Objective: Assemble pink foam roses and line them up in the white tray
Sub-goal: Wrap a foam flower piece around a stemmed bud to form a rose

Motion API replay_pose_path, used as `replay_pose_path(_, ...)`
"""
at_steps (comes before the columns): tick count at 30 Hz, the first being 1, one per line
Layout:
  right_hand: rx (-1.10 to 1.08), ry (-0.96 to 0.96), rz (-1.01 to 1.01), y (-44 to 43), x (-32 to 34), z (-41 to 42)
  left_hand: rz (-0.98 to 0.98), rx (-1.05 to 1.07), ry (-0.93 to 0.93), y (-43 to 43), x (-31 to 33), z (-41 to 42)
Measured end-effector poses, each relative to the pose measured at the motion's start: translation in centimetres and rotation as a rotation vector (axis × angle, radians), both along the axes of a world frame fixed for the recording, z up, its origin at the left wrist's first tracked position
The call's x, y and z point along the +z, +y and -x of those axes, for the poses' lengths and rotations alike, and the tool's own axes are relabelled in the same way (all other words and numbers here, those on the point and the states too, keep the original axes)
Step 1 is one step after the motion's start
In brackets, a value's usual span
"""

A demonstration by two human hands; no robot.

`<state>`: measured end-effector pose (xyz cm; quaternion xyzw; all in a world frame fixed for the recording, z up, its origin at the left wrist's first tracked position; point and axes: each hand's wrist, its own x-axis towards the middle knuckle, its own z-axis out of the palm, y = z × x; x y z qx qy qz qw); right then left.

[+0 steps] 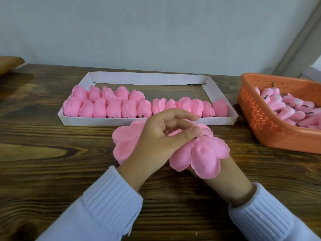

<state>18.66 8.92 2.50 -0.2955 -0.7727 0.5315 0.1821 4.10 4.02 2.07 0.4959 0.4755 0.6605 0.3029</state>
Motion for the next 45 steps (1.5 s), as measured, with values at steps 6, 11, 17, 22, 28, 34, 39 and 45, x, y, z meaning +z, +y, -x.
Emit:
replay_pose_path(6, -0.069, 0.071, -0.027, 0.5, -0.9, -0.2, -0.044, 0.053, 0.174, 0.0, 0.1, 0.0)
replay_pose_path(11, 0.088, 0.043, 0.271, 1.4, -1.1, 1.2, -0.158, 0.244, 0.173, 0.2, 0.1, 0.1)
replay_pose_path(17, 0.271, 0.585, 1.030, 2.5, -1.1, 0.9, -0.281, 0.447, 0.282, 0.0, 0.1, 0.4)
replay_pose_path(22, 0.304, 0.625, 1.089, 2.7, -1.0, 0.9, -0.287, 0.434, 0.374, 0.0, -0.1, -0.2)
replay_pose_path(28, 0.354, 0.607, 1.093, 2.4, -0.9, 1.1, -0.244, 0.314, 0.345, 0.2, -0.1, -0.2)
replay_pose_path(34, 0.422, 0.571, 1.121, 2.2, -1.0, 1.0, -0.186, 0.188, 0.242, 0.0, -0.1, -0.5)
replay_pose_path(39, 0.431, 0.603, 1.120, 2.0, -1.0, 1.1, -0.090, 0.135, 0.287, 0.0, -0.6, -0.6)
replay_pose_path(45, 0.406, 0.677, 1.131, 2.0, -0.9, 1.1, 0.053, 0.187, 0.384, 0.2, -1.3, -0.9)
